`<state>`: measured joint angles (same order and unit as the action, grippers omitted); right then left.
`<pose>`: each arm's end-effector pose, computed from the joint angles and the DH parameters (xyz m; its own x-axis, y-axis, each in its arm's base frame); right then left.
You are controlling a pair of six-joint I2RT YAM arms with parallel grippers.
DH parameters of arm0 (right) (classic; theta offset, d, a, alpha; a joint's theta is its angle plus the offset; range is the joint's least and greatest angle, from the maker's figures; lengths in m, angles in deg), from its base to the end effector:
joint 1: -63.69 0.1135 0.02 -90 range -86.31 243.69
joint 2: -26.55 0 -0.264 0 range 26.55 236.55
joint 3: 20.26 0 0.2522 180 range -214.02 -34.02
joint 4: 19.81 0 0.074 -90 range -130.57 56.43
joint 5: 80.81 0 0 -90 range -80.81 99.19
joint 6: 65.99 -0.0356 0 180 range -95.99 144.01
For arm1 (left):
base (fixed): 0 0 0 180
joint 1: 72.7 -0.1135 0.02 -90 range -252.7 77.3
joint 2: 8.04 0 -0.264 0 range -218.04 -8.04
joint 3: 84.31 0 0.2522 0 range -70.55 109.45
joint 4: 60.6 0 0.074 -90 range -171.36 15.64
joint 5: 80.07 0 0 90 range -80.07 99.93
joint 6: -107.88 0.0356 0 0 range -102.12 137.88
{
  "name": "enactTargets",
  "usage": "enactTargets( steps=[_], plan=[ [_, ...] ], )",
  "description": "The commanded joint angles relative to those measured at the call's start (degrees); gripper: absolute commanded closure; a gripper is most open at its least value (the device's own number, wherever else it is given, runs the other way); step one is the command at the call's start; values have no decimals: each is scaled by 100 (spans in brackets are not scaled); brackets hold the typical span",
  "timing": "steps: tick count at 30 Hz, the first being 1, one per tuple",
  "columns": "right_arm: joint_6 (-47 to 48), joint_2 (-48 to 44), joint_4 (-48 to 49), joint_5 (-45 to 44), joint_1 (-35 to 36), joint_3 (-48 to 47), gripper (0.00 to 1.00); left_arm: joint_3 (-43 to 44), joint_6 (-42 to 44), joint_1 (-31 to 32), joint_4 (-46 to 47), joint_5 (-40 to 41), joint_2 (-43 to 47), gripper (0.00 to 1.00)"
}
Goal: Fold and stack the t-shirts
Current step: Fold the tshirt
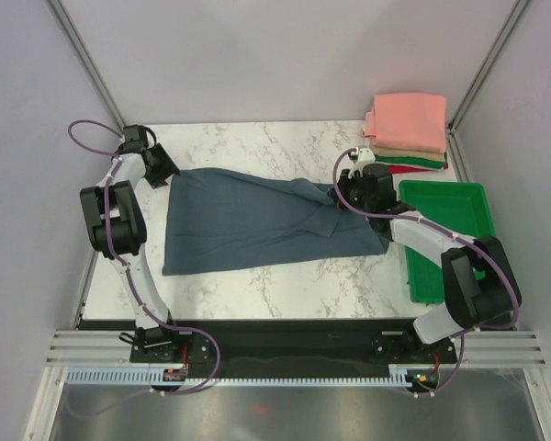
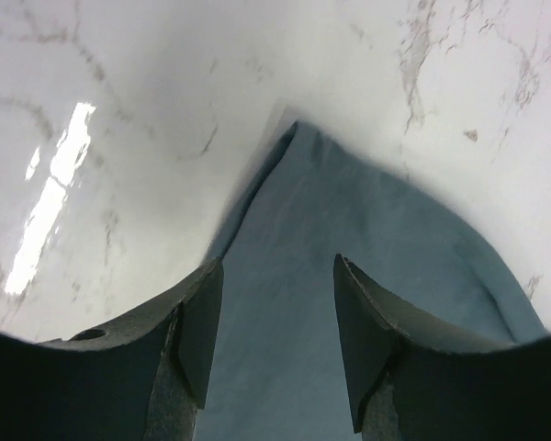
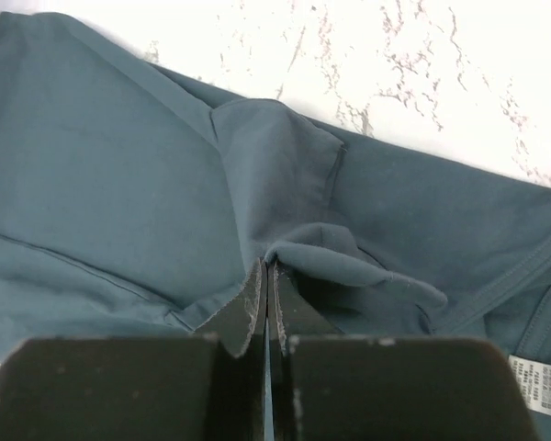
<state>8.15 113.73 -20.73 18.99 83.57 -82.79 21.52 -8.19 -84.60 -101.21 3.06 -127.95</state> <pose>0.3126 0.1195 0.2249 -0.5215 0.0978 -0.8476 -0.3503 0.8813 0.3172 0.4505 0.0906 0.1918 -0.6570 -0.5844 -0.4763 -0.4740 0.8115 -0.3417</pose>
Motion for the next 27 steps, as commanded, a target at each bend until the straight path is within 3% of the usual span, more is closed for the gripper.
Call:
enactTargets(
  steps=[1, 11, 27],
  plan=[
    [-119, -227, 411, 223, 7, 61, 100, 671, 470, 21, 189, 73, -425, 42],
    [-163, -17, 561, 312, 7, 87, 100, 1532, 638, 30, -101, 169, -1322, 43],
    [-110, 168, 518, 241, -107, 61, 100, 1489, 602, 329, 13, 292, -1552, 65]
  ],
)
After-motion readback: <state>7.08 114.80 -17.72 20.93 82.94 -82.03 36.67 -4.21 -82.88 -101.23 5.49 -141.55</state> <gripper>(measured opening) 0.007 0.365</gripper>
